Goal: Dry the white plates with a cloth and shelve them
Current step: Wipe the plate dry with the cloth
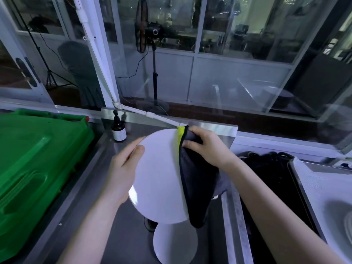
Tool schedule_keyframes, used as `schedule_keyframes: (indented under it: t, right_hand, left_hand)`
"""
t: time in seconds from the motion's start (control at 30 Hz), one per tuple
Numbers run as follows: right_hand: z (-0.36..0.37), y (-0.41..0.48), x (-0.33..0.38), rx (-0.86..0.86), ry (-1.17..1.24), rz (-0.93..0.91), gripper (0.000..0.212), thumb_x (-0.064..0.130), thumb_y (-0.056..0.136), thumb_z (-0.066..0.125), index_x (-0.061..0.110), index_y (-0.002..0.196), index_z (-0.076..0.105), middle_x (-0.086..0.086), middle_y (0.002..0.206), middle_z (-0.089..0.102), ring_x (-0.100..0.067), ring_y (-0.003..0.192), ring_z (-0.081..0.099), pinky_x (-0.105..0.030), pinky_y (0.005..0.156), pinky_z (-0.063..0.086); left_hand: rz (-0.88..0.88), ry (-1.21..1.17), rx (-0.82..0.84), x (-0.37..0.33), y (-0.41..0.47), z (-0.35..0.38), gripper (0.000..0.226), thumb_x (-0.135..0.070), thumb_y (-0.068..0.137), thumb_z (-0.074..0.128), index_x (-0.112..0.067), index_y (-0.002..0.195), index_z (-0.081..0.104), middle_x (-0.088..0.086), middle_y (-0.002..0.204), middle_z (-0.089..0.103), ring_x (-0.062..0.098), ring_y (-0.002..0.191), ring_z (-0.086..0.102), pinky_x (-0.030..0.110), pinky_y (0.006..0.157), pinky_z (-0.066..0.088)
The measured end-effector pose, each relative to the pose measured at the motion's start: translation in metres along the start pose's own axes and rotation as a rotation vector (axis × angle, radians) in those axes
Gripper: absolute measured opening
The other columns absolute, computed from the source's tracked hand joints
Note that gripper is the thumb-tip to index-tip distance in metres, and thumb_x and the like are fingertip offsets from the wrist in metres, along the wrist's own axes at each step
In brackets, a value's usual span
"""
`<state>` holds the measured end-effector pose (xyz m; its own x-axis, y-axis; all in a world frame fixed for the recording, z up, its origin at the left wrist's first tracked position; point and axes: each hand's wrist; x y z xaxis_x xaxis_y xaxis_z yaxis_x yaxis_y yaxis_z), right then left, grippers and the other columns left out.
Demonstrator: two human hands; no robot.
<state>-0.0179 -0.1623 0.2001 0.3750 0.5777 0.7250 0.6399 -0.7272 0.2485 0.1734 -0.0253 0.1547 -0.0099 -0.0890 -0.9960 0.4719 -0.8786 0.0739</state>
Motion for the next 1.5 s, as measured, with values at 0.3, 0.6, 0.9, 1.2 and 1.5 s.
schedule_keyframes:
  t: [0.3, 0.6, 0.9, 1.2, 1.5]
  right_hand:
    - [0.057, -0.069, -0.023, -0.525, 0.602, 0.448, 0.007, 0.017, 0.093, 0.062, 0.024, 0.094, 0.06, 0.0, 0.098, 0.072, -0.016, 0.101, 0.066, -0.047, 0.098, 0.049]
    - [0.002, -0.035, -0.004, -0.024, 0.161, 0.087, 0.029, 0.007, 0.09, 0.068, 0.028, 0.075, 0.054, 0.025, 0.069, 0.059, 0.01, 0.068, 0.049, -0.01, 0.068, 0.038]
    - [0.02, -0.05, -0.013, -0.367, 0.311, 0.184, 0.012, 0.006, 0.092, 0.063, 0.011, 0.1, 0.057, -0.001, 0.082, 0.062, 0.0, 0.076, 0.052, -0.013, 0.073, 0.041]
    - [0.026, -0.056, -0.023, -0.364, 0.165, 0.222, 0.052, 0.008, 0.096, 0.059, 0.023, 0.144, 0.045, 0.022, 0.138, 0.049, 0.016, 0.124, 0.039, 0.003, 0.097, 0.026]
    - [-0.005, -0.025, -0.004, 0.027, 0.062, 0.021, 0.042, 0.011, 0.093, 0.065, 0.015, 0.134, 0.058, 0.007, 0.13, 0.063, -0.003, 0.125, 0.053, -0.018, 0.109, 0.036]
  left_hand:
    - [-0.135, -0.224, -0.276, 0.004, -0.004, 0.029, 0.027, -0.027, 0.104, 0.052, -0.029, 0.124, 0.07, -0.014, 0.108, 0.076, 0.004, 0.094, 0.069, 0.022, 0.075, 0.057]
    - [0.012, 0.328, 0.379, -0.031, 0.028, 0.008, 0.039, -0.024, 0.104, 0.055, -0.059, 0.103, 0.071, -0.031, 0.112, 0.071, -0.014, 0.109, 0.061, 0.008, 0.092, 0.044]
    - [0.015, 0.014, -0.213, 0.012, -0.011, 0.017, 0.036, -0.03, 0.089, 0.07, -0.058, 0.112, 0.065, -0.035, 0.095, 0.067, -0.013, 0.089, 0.06, 0.023, 0.082, 0.046]
    - [-0.055, -0.091, -0.177, 0.03, -0.016, 0.025, 0.054, -0.015, 0.096, 0.067, -0.066, 0.113, 0.059, -0.036, 0.116, 0.065, -0.016, 0.108, 0.058, 0.02, 0.091, 0.043]
    - [0.075, 0.255, 0.304, -0.006, 0.015, -0.001, 0.049, -0.03, 0.084, 0.067, -0.057, 0.125, 0.06, -0.032, 0.134, 0.059, -0.012, 0.129, 0.047, 0.024, 0.101, 0.038]
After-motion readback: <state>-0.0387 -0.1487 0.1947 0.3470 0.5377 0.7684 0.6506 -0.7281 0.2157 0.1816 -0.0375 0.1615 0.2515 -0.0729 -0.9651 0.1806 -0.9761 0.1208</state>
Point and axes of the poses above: each hand's wrist, its own y-axis towards the middle knuckle, its own z-axis out of the palm, x = y × z
